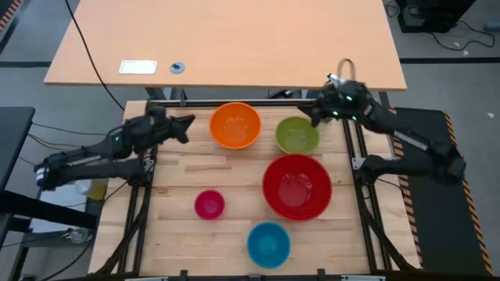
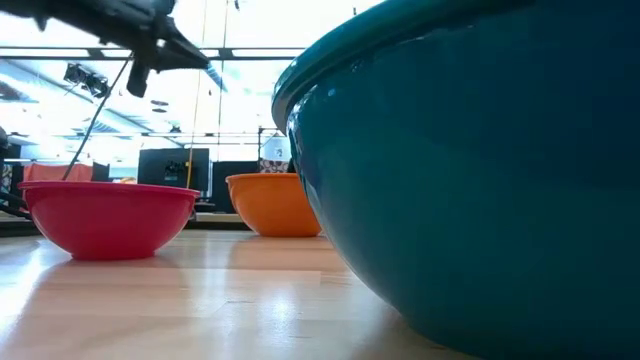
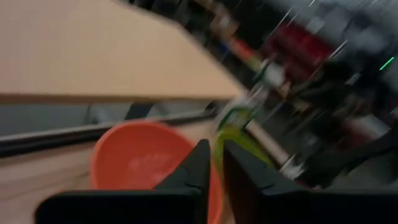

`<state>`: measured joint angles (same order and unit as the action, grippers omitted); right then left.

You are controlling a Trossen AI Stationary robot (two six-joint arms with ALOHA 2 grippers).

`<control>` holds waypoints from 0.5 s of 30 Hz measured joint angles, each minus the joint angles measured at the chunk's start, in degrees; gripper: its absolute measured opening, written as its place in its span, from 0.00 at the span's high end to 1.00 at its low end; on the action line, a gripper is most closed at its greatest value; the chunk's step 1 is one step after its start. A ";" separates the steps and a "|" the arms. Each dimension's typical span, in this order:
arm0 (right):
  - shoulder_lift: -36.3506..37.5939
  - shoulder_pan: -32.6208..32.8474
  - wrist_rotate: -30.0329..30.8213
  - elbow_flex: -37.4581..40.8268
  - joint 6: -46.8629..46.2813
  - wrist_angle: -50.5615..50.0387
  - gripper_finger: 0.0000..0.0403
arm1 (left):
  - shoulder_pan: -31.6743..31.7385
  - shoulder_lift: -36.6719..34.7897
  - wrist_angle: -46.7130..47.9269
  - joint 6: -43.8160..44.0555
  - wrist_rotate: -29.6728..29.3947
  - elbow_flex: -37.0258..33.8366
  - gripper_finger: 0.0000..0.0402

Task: Nest bowls inside each other by size order
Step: Stack the orange bowl on top of the red bowl

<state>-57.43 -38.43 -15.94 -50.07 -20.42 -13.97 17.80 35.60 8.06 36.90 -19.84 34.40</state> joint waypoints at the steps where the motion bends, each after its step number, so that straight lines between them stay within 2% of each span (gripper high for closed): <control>1: -2.69 0.64 -0.02 -2.08 1.38 -1.30 0.71 | 0.00 2.27 2.43 -0.01 0.03 2.14 0.84; 5: -13.65 3.35 -0.64 -9.21 4.69 -4.78 0.63 | 0.00 9.39 11.51 -0.02 0.00 10.08 0.70; 9: -23.27 5.77 -0.79 -16.17 5.79 -7.66 0.46 | 0.00 13.42 20.01 2.29 0.00 15.84 0.57; 15: -36.38 7.00 3.02 -24.52 6.16 -9.51 0.20 | -0.70 13.49 22.42 5.37 1.22 17.76 0.50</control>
<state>-93.81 -31.43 -12.93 -74.59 -14.26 -23.48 17.11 49.09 30.48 42.27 -18.61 52.16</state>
